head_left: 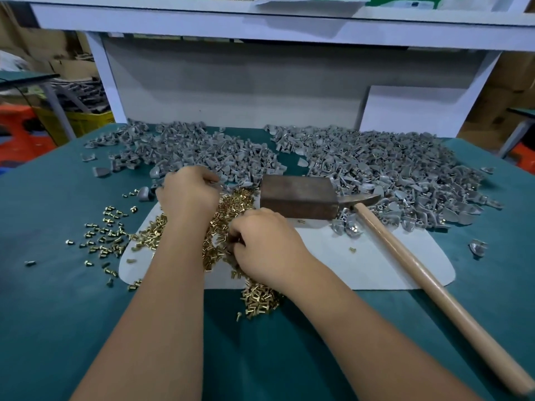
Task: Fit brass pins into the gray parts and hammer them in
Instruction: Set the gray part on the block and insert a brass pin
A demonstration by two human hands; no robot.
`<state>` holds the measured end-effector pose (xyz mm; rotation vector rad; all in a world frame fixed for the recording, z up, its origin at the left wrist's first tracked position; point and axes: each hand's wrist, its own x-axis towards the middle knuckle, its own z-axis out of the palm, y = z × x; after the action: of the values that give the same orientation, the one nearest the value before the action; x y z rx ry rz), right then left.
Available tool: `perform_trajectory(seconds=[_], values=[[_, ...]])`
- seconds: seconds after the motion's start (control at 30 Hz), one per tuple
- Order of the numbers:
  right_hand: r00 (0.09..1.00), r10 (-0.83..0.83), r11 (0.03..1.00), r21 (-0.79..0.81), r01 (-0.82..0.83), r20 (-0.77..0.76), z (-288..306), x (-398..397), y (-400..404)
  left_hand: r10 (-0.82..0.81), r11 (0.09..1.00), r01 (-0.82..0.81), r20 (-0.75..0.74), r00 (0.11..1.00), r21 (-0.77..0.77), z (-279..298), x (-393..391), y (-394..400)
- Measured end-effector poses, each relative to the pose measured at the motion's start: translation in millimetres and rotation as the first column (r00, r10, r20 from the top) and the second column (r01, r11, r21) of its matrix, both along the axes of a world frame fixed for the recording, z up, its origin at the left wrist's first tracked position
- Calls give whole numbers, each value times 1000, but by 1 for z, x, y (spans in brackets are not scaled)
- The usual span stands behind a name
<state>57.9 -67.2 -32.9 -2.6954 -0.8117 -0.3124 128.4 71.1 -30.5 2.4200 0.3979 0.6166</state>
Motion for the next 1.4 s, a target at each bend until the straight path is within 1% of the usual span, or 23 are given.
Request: perform_trajectory(seconds=[0.07, 0.13, 0.23, 0.33, 0.43, 0.57, 0.67, 0.73, 0.8, 0.87, 0.93, 1.0, 1.07, 1.17, 1.27, 1.33, 1.4], values=[[1000, 19, 1000, -7, -18, 25, -1, 1, 0, -1, 1000, 1, 55, 999, -4, 0, 0, -2], [998, 20, 1000, 8, -21, 54, -3, 2, -1, -42, 999, 45, 117, 992, -27, -1, 0, -3], [1000, 0, 995, 96, -2, 19, -2, 3, -4, -115, 974, 153, 216, 970, -168, 0, 0, -5], [1000, -19, 976, 216, 24, -25, 1, 4, -6, -147, 950, 201, 222, 964, -241, 0, 1, -9], [998, -60, 951, 305, 46, 35, 1, 7, -10, -194, 896, 275, 249, 949, -350, 3, 2, -15], [980, -167, 907, 407, 111, 105, 5, 16, -21, -270, 837, 374, 293, 917, -400, 9, -2, -29], [951, -295, 838, 501, 214, 88, 10, 25, -35, -358, 827, 445, 289, 888, -343, 16, -8, -48], [925, -373, 769, 581, 267, 69, 12, 30, -47, -428, 798, 501, 270, 862, -334, 17, -11, -63], [905, -425, 688, 656, 312, 15, 12, 34, -59, -482, 782, 535, 232, 845, -320, 14, -13, -77], [890, -451, 599, 716, 358, -68, 12, 38, -70, -499, 810, 530, 179, 848, -252, 8, -13, -88], [882, -451, 513, 769, 381, -137, 12, 40, -75, -472, 858, 487, 127, 873, -163, 3, -13, -94], [878, -448, 453, 804, 384, -167, 12, 41, -79, -440, 883, 450, 100, 892, -133, 0, -12, -97], [878, -443, 434, 814, 385, -179, 11, 42, -80, -408, 896, 418, 94, 908, -152, -3, -10, -98], [877, -442, 443, 804, 397, -189, 11, 43, -80, -358, 914, 368, 85, 930, -173, -5, -8, -97], [879, -437, 452, 798, 399, -192, 10, 43, -80, -323, 912, 341, 112, 940, -226, -5, -8, -93], [884, -429, 459, 797, 393, -188, 9, 44, -81, -320, 903, 345, 136, 938, -257, -5, -8, -91], [890, -416, 459, 801, 384, -189, 8, 44, -82, -346, 900, 369, 134, 928, -233, -5, -10, -92]])
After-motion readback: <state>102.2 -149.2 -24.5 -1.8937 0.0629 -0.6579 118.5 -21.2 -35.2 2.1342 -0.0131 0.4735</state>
